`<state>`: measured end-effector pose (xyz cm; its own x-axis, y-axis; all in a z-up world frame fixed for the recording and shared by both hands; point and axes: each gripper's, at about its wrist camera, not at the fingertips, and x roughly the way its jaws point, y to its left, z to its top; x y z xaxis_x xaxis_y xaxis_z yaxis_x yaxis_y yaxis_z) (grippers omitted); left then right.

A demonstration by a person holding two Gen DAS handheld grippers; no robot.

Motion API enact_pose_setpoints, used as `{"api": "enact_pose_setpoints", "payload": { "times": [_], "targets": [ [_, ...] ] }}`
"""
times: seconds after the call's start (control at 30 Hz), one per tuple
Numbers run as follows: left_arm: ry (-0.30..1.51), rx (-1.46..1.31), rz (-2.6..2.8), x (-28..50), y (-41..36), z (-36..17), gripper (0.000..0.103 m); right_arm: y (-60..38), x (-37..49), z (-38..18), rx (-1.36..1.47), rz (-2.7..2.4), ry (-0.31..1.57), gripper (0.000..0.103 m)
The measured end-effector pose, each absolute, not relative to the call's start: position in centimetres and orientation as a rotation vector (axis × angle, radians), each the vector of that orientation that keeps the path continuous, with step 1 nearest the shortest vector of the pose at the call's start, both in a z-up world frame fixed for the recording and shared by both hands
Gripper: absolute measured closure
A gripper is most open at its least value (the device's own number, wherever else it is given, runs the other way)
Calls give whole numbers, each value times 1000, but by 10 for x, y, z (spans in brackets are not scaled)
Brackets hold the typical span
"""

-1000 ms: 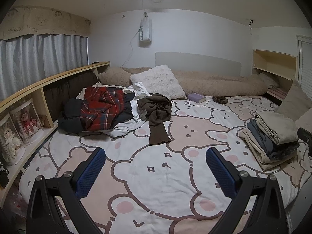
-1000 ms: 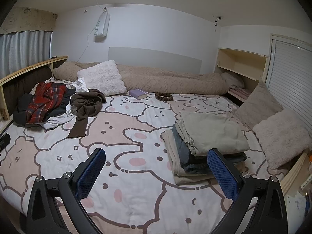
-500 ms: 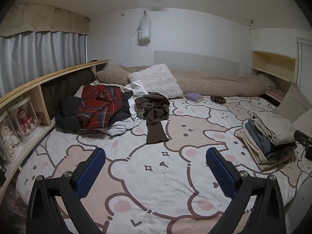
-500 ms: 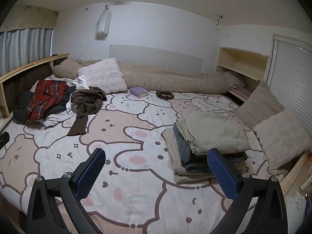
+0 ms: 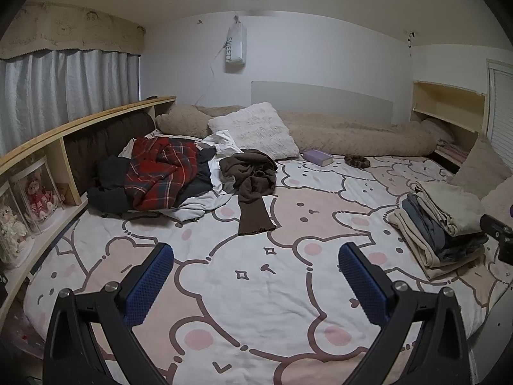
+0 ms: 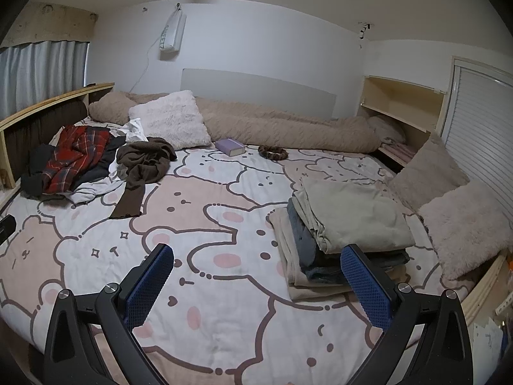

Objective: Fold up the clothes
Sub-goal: 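Move both grippers toward the brown knit sweater on the bed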

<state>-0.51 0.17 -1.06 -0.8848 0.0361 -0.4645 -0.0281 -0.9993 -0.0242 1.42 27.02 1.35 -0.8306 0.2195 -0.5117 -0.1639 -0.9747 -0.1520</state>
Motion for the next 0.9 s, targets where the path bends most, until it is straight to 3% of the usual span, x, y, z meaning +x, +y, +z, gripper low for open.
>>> {"api": "enact_pose_setpoints", "payload": {
  "times": [0.9],
  "targets": [
    [-127,-807,2877,-64,-11,-38,0,267,-19,-7,-840,2853,-129,0]
  ]
}}
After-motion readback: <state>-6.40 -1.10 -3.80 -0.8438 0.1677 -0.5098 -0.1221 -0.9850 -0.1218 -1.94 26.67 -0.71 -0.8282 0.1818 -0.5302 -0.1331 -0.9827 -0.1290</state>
